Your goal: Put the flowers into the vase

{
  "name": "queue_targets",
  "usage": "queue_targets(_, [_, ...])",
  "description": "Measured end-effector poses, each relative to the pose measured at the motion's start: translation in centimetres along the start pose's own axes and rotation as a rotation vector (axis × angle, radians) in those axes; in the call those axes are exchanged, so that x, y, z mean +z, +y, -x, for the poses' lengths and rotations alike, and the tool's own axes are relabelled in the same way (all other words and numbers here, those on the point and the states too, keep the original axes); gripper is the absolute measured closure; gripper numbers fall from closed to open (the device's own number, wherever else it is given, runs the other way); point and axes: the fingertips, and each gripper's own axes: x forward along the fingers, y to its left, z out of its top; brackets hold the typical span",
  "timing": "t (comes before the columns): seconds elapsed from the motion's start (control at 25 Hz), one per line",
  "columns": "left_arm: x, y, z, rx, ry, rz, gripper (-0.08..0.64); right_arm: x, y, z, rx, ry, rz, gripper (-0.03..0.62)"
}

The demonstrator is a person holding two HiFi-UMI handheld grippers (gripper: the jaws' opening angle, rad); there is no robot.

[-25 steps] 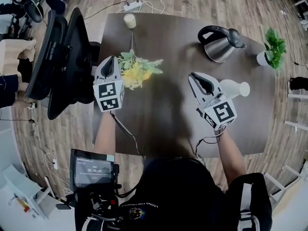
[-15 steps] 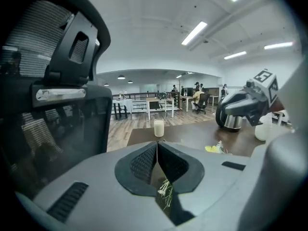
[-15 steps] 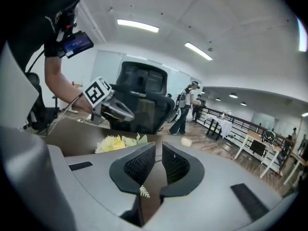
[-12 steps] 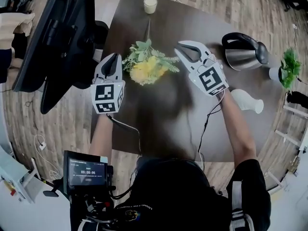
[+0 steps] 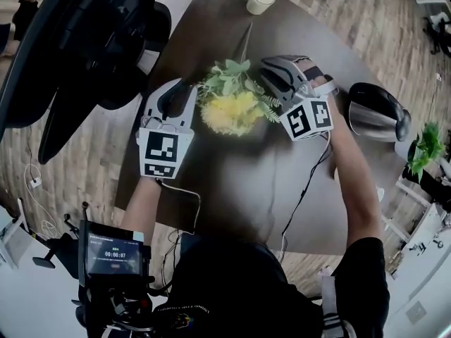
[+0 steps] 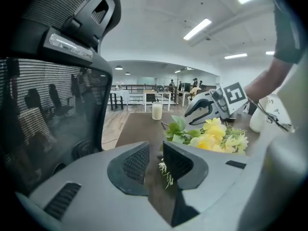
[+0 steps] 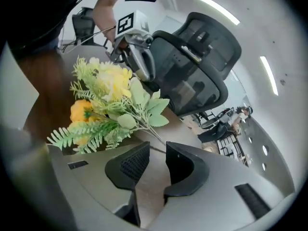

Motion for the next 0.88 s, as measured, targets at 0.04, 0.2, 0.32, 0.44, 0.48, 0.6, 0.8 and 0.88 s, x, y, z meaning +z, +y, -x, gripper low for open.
queue_targets(0.04, [-0.1,0.0,0.0,0.004,0.001,-0.012,0.479,0.0,0.1,-0.5,0.013,0.004,0.055,0.492])
queue_targets(0.2, [-0.5,0.0,-0.1,0.007,0.002,-0.023,0.476,0.2,0.3,-1.9,0.03,0.004,0.278,0.485])
queue_targets(0.32, [-1.6,0.4,-0.2,0.015,0.011,0.007,0.475,0.6,0.4,-2.8,0.016,-0.024,0.377,0.477])
queue_targets(0.44, [-2.3,0.6,-0.4,0.017,0.016,0.024,0.474,0.7,0.5,-3.4,0.018,-0.046,0.449,0.471])
queue_targets(0.48, [-2.4,0.6,-0.4,0.018,0.018,0.025,0.473,0.6,0.5,-3.6,0.021,-0.051,0.47,0.469])
queue_targets(0.6, [-2.3,0.5,-0.3,0.017,0.013,0.027,0.469,0.5,0.5,-3.7,0.023,-0.066,0.52,0.465])
queue_targets(0.8, [-1.6,0.1,-0.2,0.011,-0.004,0.025,0.467,0.5,1.0,-4.1,0.029,-0.094,0.586,0.465])
queue_targets(0.88, [-1.5,0.1,-0.2,0.014,-0.005,0.027,0.466,0.5,1.2,-4.2,0.03,-0.104,0.607,0.465])
